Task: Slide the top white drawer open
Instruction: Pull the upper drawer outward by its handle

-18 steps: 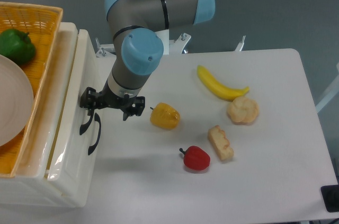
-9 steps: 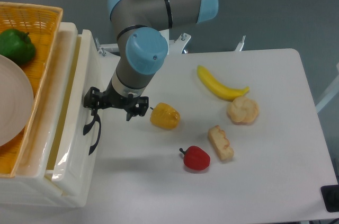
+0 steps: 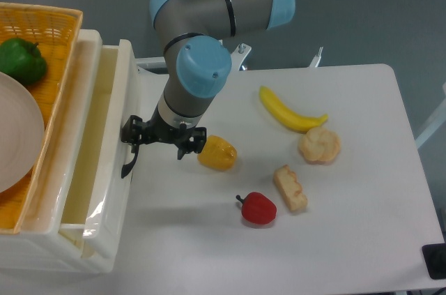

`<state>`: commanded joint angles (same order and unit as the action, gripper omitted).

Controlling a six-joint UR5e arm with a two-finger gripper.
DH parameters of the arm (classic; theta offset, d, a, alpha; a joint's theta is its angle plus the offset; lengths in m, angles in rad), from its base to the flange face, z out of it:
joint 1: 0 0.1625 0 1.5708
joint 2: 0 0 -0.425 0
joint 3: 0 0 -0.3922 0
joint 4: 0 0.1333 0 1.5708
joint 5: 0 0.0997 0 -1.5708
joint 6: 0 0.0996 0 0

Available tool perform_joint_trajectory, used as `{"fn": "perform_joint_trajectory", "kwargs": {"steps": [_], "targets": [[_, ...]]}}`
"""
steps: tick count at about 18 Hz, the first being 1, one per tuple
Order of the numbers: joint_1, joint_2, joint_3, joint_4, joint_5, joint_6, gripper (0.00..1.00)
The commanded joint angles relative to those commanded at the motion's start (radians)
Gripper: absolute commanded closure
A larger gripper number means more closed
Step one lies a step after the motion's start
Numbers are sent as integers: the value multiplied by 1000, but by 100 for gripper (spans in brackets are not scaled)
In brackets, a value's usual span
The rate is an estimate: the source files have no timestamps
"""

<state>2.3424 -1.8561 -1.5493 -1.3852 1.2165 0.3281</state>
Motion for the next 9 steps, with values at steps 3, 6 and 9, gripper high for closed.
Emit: {"fn": "perform_joint_trajectory", "kwargs": {"steps": [3, 6, 9], "targets": [[9, 0, 0, -2, 2, 17, 0], [18, 0, 2, -2, 0, 19, 0], [29, 0, 2, -2, 0, 28, 0]]}}
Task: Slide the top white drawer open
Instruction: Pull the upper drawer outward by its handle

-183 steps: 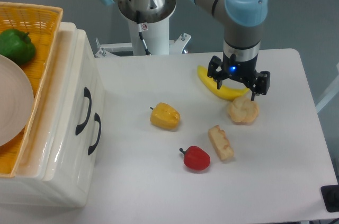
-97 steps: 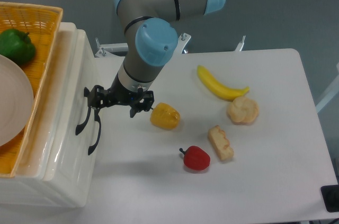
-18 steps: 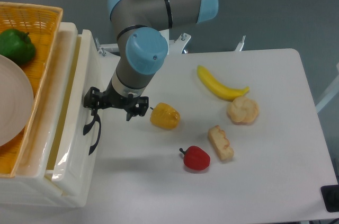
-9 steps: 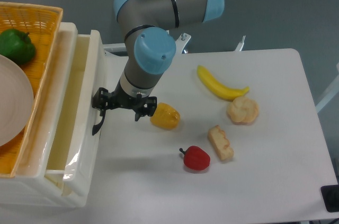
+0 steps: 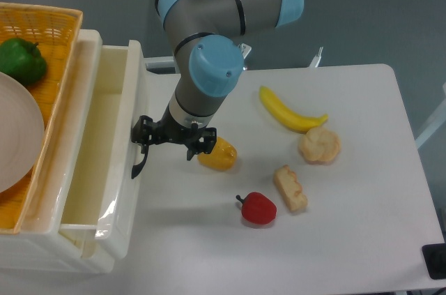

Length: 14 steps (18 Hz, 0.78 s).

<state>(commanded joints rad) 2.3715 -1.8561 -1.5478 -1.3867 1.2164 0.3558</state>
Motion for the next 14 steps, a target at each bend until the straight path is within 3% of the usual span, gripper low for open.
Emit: {"fn": "perform_joint_trajectory", "kwargs": {"steps": [14], "targets": [[52, 2, 0, 0, 2, 100, 0]]}}
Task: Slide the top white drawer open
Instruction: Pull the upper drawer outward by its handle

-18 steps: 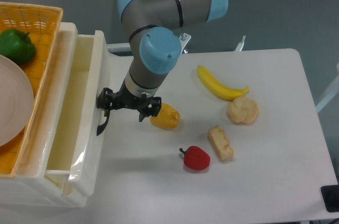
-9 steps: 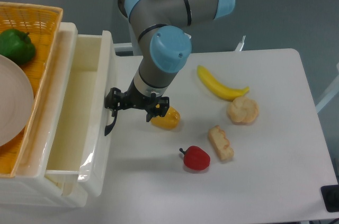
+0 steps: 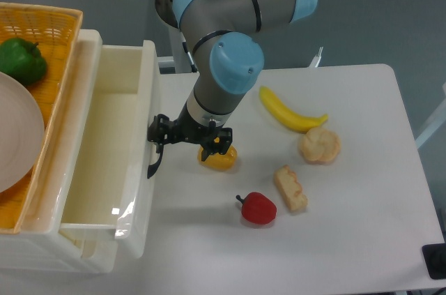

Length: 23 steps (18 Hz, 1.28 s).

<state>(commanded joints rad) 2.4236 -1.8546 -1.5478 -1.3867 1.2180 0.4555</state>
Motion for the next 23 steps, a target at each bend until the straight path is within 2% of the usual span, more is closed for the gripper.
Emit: {"fn": "perform_joint_trajectory", "kwargs": {"steps": [10, 23], "targets": [[48, 3, 2, 0, 14, 41, 0], [64, -3, 9, 0, 14, 45, 0]]}}
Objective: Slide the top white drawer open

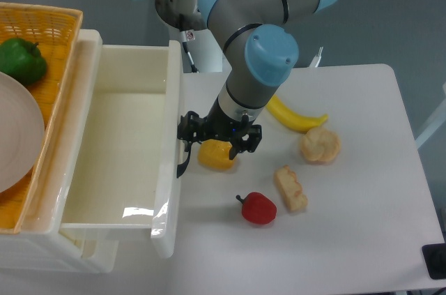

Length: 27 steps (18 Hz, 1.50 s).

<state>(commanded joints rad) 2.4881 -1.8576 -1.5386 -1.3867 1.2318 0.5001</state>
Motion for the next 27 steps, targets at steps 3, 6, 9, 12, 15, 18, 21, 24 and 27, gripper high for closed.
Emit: {"fn": "perform_joint_trajectory", "kwargs": {"steps": [3, 6, 9, 12, 15, 18, 21, 24, 27], "targets": [[5, -5, 0, 0, 0, 0, 0], [8, -6, 0, -2, 0, 0, 0], [15, -6, 0, -3, -2, 0, 0], [15, -6, 0, -3, -2, 0, 0], [20, -6, -3, -8, -6, -2, 0], [21, -5, -5, -11, -11, -3, 0], [34, -2, -5, -14, -34, -3, 0], [37, 0, -5, -14, -46, -6, 0], [43, 3, -6, -25, -48, -8, 0]]}}
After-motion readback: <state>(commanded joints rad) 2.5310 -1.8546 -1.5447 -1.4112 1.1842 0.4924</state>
